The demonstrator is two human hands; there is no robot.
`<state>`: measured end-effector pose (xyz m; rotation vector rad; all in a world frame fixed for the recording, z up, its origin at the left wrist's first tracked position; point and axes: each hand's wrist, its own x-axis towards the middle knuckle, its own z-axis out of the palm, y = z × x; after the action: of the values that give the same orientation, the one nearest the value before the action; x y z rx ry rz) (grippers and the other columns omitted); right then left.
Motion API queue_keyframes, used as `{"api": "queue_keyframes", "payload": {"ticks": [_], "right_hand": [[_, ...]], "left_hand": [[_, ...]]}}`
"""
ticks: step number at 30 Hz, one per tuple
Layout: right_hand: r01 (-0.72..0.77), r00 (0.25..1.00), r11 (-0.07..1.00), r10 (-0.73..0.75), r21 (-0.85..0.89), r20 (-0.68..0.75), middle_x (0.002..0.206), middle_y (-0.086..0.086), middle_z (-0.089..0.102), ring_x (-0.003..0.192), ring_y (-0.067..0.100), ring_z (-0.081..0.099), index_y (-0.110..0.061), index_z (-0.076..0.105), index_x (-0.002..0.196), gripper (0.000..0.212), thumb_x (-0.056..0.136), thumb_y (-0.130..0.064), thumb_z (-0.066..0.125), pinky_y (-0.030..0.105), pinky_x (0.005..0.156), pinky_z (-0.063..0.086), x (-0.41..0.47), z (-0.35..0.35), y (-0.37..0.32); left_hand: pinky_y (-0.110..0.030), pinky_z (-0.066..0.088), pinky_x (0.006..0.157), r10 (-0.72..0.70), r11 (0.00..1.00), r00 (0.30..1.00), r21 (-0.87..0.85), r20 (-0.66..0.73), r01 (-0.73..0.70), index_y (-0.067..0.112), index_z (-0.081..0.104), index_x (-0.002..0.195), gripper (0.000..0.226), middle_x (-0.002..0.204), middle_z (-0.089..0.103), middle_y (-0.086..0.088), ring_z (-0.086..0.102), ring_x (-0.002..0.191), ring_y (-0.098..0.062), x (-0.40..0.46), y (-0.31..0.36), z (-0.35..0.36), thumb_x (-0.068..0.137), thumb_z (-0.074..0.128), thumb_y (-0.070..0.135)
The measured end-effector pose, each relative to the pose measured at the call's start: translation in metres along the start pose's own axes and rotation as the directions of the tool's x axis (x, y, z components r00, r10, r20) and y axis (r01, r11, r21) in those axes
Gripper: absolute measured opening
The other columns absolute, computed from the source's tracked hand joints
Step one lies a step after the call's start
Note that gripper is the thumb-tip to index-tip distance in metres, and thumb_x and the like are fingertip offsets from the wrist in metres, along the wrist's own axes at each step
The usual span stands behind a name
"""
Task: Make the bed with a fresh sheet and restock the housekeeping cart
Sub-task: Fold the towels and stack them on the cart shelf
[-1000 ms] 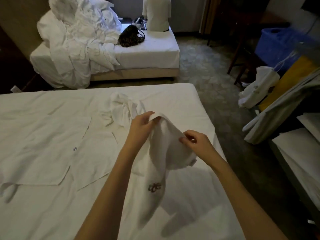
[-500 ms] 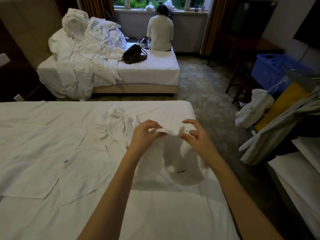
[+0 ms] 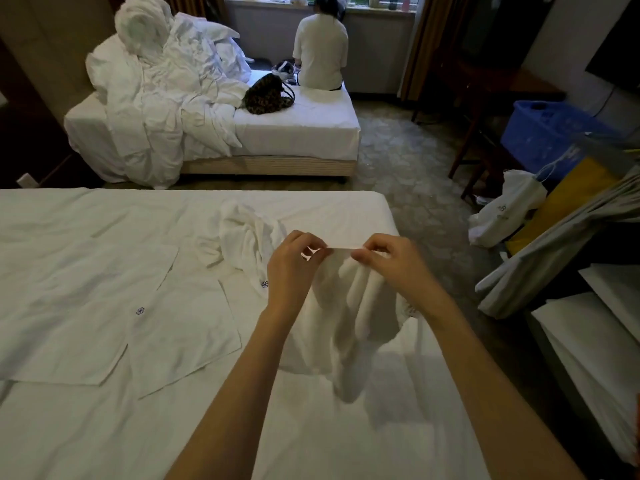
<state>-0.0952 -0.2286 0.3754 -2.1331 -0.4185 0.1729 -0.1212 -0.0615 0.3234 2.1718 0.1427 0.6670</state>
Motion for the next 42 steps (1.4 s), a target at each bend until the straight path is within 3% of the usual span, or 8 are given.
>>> {"api": "queue_keyframes", "payload": {"ticks": [7,12,17,21,24,34,38,42], "right_hand": [[0.049,0.993,0.995,-0.038,0.092,-0.108,0.075,-0.007,0.06,0.068,-0.004,0.056,-0.021,0.062,0.074,0.015,0.088,-0.027,0.063,0.005,0.062,0.043,-0.02,-0.014,-0.007],[0.019,0.979,0.994,0.004,0.11,-0.206,0.073,-0.006,0.059,0.064,-0.006,0.056,-0.022,0.06,0.073,0.016,0.088,-0.023,0.063,0.011,0.061,0.045,-0.03,-0.043,0.007],[-0.192,0.955,0.972,0.217,0.133,-0.205,0.104,0.002,0.057,0.1,0.017,0.055,-0.033,0.054,0.109,0.029,0.085,-0.027,0.068,0.025,0.074,0.046,-0.028,-0.038,0.02],[-0.084,0.996,0.996,0.084,0.008,0.019,0.081,-0.002,0.061,0.076,0.005,0.054,-0.035,0.052,0.13,0.053,0.081,-0.025,0.072,0.02,0.073,0.047,-0.031,-0.001,0.013],[-0.103,0.992,0.993,0.107,-0.065,0.065,0.101,-0.001,0.068,0.096,0.013,0.061,-0.02,0.065,0.116,0.034,0.083,-0.026,0.07,0.027,0.086,0.05,-0.022,0.012,0.019],[-0.107,0.985,0.994,0.108,0.009,-0.133,0.057,-0.014,0.059,0.061,0.002,0.052,-0.023,0.064,0.064,0.019,0.08,-0.019,0.073,0.028,0.065,0.041,-0.012,-0.007,0.058],[-0.123,0.965,0.986,0.145,0.113,-0.219,0.066,-0.003,0.061,0.067,0.012,0.054,-0.007,0.066,0.072,0.015,0.083,-0.016,0.07,0.013,0.059,0.039,-0.011,-0.018,0.066],[-0.141,0.96,0.964,0.188,0.225,-0.207,0.071,-0.002,0.059,0.07,0.012,0.058,-0.012,0.059,0.098,0.015,0.087,-0.018,0.066,0.012,0.061,0.044,-0.018,-0.016,0.068]], "left_hand": [[-0.02,0.045,0.071,-0.152,0.987,0.983,-0.039,0.104,0.156,0.012,0.069,0.097,0.016,0.088,0.07,-0.003,0.064,0.082,-0.016,-0.023,-0.033,0.015,0.085,0.064,0.004],[-0.033,0.05,0.075,-0.344,0.939,0.898,0.077,0.275,0.336,0.019,0.072,0.093,0.018,0.087,0.072,0.001,0.065,0.085,-0.019,-0.044,-0.061,0.016,0.091,0.06,0.031],[-0.03,0.045,0.066,-0.24,0.967,0.935,-0.026,0.263,0.255,0.021,0.073,0.08,0.011,0.073,0.069,0.004,0.063,0.073,-0.014,-0.027,-0.016,0.013,0.086,0.067,0.028],[-0.024,0.043,0.066,-0.079,0.994,0.914,-0.032,0.399,0.1,0.015,0.074,0.083,0.011,0.071,0.068,0.004,0.06,0.068,-0.005,-0.011,0.019,0.014,0.086,0.067,0.022],[-0.014,0.032,0.054,-0.053,0.995,0.883,-0.053,0.466,0.087,0.016,0.065,0.075,0.015,0.052,0.05,0.013,0.048,0.051,0.002,-0.011,0.027,0.014,0.09,0.063,0.021],[-0.03,0.022,0.057,-0.258,0.961,0.749,0.086,0.61,0.261,0.019,0.032,0.061,0.046,0.057,0.03,0.007,0.029,0.054,-0.008,-0.047,-0.043,-0.004,0.09,0.06,0.04],[-0.032,0.028,0.064,-0.339,0.941,0.709,0.222,0.618,0.255,0.019,0.031,0.069,0.038,0.064,0.038,0.006,0.037,0.063,-0.011,-0.058,-0.061,-0.002,0.097,0.048,0.039],[-0.028,0.031,0.061,-0.332,0.941,0.816,0.105,0.473,0.322,0.02,0.03,0.069,0.035,0.063,0.037,0.005,0.036,0.059,-0.009,-0.056,-0.046,0.006,0.1,0.043,0.029]]}}
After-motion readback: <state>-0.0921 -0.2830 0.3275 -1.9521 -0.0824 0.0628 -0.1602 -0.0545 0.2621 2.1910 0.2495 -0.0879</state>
